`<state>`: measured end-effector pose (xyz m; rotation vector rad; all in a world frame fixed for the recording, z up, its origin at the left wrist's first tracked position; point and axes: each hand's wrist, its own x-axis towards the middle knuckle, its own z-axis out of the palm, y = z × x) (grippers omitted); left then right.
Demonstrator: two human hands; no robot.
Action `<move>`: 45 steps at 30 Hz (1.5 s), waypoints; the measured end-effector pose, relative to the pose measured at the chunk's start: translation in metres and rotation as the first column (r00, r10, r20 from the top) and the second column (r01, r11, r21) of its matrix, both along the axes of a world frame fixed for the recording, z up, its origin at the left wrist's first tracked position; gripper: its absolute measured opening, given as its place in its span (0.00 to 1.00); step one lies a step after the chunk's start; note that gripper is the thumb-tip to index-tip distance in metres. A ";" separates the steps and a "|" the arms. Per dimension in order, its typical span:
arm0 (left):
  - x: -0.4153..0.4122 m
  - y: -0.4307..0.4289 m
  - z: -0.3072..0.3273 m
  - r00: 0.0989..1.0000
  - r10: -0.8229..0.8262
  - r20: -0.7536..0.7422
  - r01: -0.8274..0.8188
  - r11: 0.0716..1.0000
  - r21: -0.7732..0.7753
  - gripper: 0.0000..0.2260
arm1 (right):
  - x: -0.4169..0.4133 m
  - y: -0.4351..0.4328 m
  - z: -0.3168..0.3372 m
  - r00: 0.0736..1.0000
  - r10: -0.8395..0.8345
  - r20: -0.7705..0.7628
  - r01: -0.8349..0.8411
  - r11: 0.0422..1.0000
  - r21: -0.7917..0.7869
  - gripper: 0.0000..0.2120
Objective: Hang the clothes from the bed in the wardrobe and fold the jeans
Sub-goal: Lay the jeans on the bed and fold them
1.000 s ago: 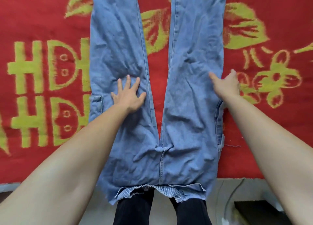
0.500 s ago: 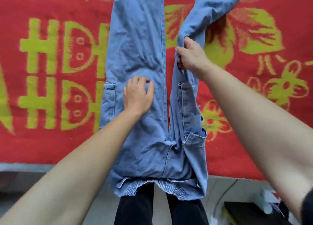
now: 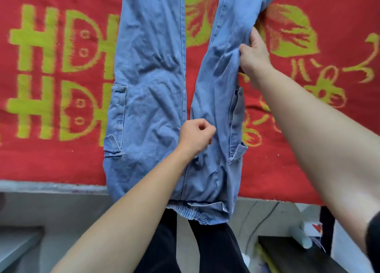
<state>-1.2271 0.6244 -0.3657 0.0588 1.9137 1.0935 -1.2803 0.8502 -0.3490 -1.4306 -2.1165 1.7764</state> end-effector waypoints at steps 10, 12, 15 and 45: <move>0.007 -0.005 -0.010 0.946 -0.324 -0.010 0.319 0.935 -0.155 0.34 | -0.011 -0.037 0.009 0.998 -0.012 -0.062 0.009 0.999 -0.048 0.25; 0.022 0.000 -0.018 0.933 -0.355 -0.067 0.327 0.909 -0.258 0.36 | -0.004 -0.031 0.007 0.998 -0.031 -0.062 0.028 0.998 -0.053 0.26; 0.032 0.001 -0.023 0.906 -0.377 -0.195 0.314 0.904 -0.288 0.15 | 0.003 -0.021 0.008 0.999 -0.024 -0.042 0.022 0.999 -0.042 0.31; -0.187 -0.101 -0.047 0.793 -0.185 -0.580 -0.087 0.909 -0.408 0.26 | -0.128 -0.116 -0.054 0.937 -0.350 0.001 0.297 0.794 -0.531 0.14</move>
